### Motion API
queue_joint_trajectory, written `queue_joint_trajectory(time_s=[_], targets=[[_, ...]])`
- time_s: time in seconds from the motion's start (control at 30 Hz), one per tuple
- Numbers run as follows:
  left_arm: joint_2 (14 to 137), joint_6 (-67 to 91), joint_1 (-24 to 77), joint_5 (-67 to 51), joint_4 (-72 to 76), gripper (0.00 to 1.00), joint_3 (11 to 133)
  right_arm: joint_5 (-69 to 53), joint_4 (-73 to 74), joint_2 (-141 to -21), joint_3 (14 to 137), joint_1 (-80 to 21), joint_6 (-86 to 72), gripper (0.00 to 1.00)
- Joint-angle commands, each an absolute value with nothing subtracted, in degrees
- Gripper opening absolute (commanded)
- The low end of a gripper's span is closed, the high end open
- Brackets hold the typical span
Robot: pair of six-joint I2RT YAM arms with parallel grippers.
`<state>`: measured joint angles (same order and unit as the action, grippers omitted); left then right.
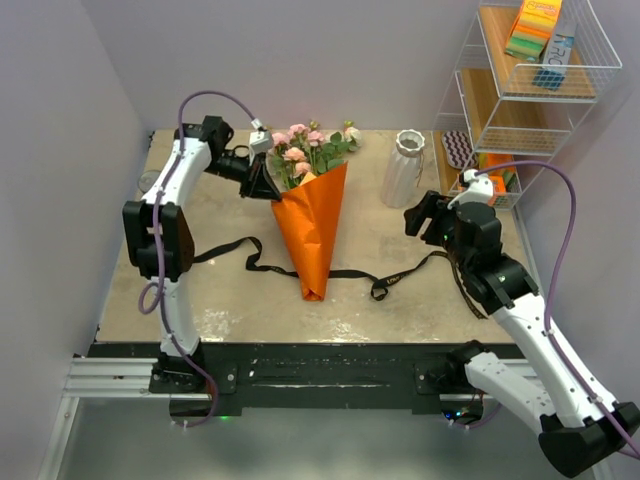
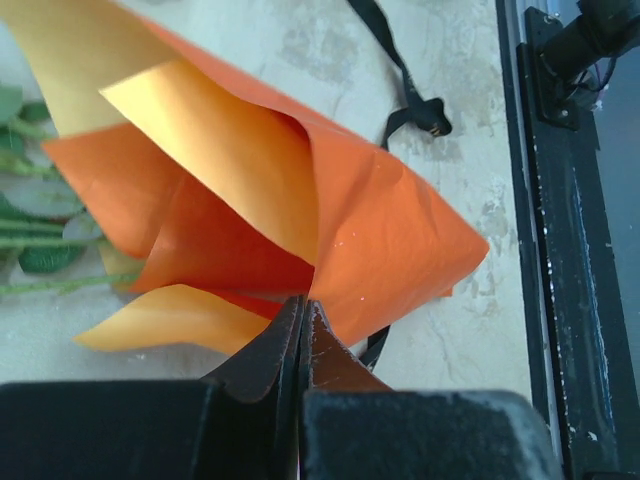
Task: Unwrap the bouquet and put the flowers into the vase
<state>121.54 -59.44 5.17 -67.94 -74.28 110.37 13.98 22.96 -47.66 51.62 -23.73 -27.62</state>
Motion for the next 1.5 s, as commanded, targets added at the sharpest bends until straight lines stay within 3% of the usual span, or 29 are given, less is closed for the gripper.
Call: queue_joint_trajectory(time_s=[0.0,0.2,0.23,0.27,0.33,0.47,0.7,0.73,0.8,0.87,1.1,1.47], targets=[[111.6,-51.6,10.4,-69.4,-73.3,0.00,114.2,13.4,22.1,-46.1,54.4,-24.0,-28.0,0.74],[105.0,-31.9,17.2,-65.8,-57.7,0.00,109.1,14.4,23.3,-44.6,54.1,-24.0,-27.9,0.75],[104.6,-29.6,18.3,-63.6,-55.5,0.04,106.9,14.5,23.6,-44.5,54.1,-24.0,-27.9,0.75],[104.4,-26.4,20.3,-62.6,-52.2,0.26,106.1,14.5,23.6,-44.3,54.1,-23.9,-28.0,0.76],[104.7,-23.8,22.6,-60.6,-50.3,0.46,104.7,14.9,23.7,-43.9,53.8,-24.0,-28.2,0.79],[106.3,-15.9,29.2,-57.4,-42.7,0.57,103.0,16.0,24.6,-43.2,54.0,-24.0,-28.5,0.81],[110.6,-7.8,34.4,-56.3,-34.4,0.66,104.0,18.9,28.5,-40.3,54.8,-23.9,-27.8,0.83],[110.8,-7.4,34.4,-57.0,-34.8,0.70,104.8,19.2,28.7,-40.1,54.9,-24.0,-27.6,0.83],[110.7,-6.9,34.4,-57.0,-35.2,0.89,105.0,20.3,29.4,-39.6,55.2,-24.0,-26.6,0.85],[109.2,-6.9,34.3,-57.7,-35.7,0.99,104.1,21.1,29.7,-39.6,55.5,-23.9,-25.9,0.88],[100.8,-6.8,33.8,-55.6,-32.9,0.99,97.1,21.0,28.0,-40.3,55.6,-23.9,-26.0,0.90],[102.2,-15.8,36.6,-29.1,-28.3,0.99,86.2,20.1,28.3,-39.3,55.4,-24.0,-25.9,0.90]])
